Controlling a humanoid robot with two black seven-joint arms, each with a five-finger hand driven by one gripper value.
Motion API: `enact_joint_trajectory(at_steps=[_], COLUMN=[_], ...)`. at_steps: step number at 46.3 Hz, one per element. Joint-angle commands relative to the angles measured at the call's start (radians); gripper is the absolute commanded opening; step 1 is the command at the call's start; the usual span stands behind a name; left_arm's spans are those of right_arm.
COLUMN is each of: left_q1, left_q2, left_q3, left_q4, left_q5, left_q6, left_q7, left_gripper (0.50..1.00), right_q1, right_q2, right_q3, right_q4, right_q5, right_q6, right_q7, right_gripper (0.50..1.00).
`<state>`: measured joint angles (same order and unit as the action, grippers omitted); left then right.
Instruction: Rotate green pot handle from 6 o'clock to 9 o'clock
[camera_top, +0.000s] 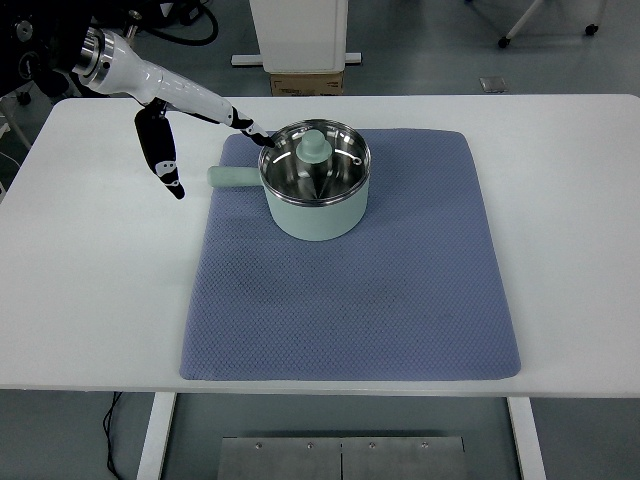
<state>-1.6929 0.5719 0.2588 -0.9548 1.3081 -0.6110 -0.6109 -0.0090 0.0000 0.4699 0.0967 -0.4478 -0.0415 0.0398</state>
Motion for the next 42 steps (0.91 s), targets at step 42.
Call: enact_joint_trajectory(at_steps=[42], left_q1=[0.275], left_q2=[-0.144], left_q3=[-0.095], left_q4=[0.122], left_q5=[-1.443], left_q6=[0.378], left_q7=[0.000], left_gripper=[1.000], right_q1=[0.000], right_q2=[0.000], right_q3=[0.000], right_q4=[0.000], right_q5=[0.000], right_q6=[0.000], right_q7=[0.000], right_gripper=[1.000])
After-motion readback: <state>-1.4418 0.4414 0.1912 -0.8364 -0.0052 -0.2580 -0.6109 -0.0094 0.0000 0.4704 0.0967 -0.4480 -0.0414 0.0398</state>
